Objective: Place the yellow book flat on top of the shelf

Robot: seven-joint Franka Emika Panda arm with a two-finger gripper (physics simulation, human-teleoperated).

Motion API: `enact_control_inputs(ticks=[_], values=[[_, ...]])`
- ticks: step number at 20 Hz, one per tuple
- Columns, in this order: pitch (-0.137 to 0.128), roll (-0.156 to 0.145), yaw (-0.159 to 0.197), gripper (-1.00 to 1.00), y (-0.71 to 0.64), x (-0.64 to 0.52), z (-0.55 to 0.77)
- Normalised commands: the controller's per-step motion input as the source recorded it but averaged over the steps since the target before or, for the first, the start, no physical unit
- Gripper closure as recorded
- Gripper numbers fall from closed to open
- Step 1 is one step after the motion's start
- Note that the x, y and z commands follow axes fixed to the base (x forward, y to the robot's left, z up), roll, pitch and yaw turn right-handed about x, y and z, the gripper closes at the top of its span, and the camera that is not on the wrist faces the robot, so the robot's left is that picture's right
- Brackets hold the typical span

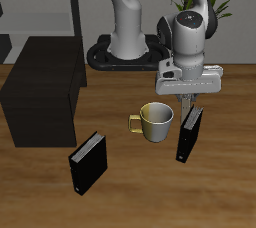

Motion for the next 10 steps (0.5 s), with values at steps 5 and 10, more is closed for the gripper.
enact_control_inputs(ticks=[5, 10], values=[[-0.011, 0.025, 0.026, 1.00, 0.01, -0.14, 0.40], [-0.051, 0.014, 0.045, 1.00, 0.00, -0.17, 0.55]])
